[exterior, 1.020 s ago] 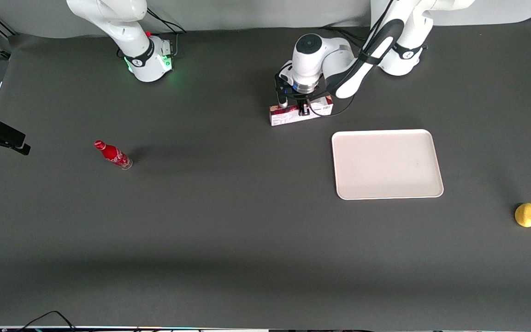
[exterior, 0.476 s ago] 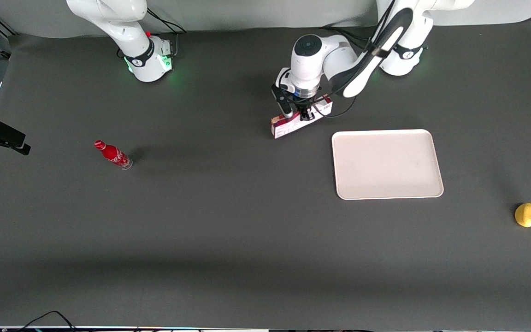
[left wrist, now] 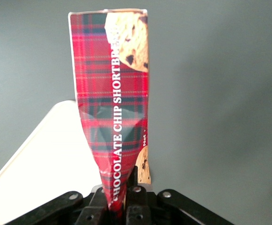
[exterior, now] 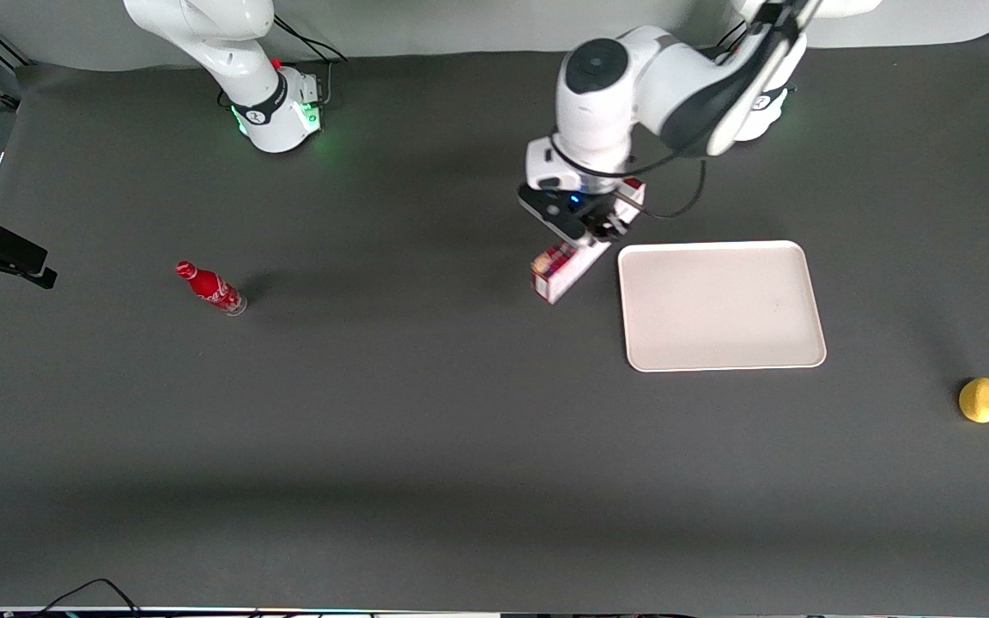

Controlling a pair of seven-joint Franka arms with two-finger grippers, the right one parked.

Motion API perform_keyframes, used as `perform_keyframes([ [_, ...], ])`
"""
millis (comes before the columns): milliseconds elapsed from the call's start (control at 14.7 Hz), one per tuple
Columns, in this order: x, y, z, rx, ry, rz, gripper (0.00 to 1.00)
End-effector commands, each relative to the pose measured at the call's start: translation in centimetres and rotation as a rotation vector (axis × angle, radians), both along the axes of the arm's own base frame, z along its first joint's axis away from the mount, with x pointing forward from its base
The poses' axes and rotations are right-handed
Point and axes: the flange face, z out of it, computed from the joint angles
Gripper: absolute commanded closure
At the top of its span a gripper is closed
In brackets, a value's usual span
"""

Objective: Place red cookie box on tray
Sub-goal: 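Carry the held box over to the white tray's edge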

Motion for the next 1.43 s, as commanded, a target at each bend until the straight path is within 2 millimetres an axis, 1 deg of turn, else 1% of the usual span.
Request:
perform_keyframes([
  [0, 6.8, 7.8, 6.8, -0.056, 0.001, 0.257, 1.0],
  [68, 8.5, 11.0, 7.7, -0.07, -0.004, 0.324, 1.0],
  [136, 9.9, 14.2, 8.2, -0.078, -0.008, 0.387, 1.0],
  [204, 11.0, 17.2, 8.6, -0.086, -0.013, 0.434, 1.0],
  [340, 13.1, 24.4, 8.9, -0.094, -0.02, 0.568, 1.0],
  [408, 13.7, 27.8, 8.8, -0.099, -0.011, 0.624, 1.0],
  [476, 14.0, 30.6, 8.1, -0.09, 0.002, 0.642, 1.0],
  [612, 13.8, 35.7, 5.9, -0.073, 0.033, 0.636, 1.0],
  [680, 13.3, 37.4, 4.5, -0.065, 0.059, 0.645, 1.0],
  [748, 12.8, 38.3, 3.1, -0.058, 0.081, 0.663, 1.0],
  [816, 12.1, 38.9, 1.3, -0.052, 0.098, 0.673, 1.0],
  [884, 11.3, 39.9, -0.9, -0.056, 0.093, 0.691, 1.0],
  [1088, 8.8, 40.8, -6.7, -0.074, 0.057, 0.706, 1.0],
  [1293, 6.4, 40.9, -10.7, -0.089, 0.025, 0.721, 1.0],
  [1361, 6.0, 40.9, -11.9, -0.097, 0.009, 0.725, 1.0],
])
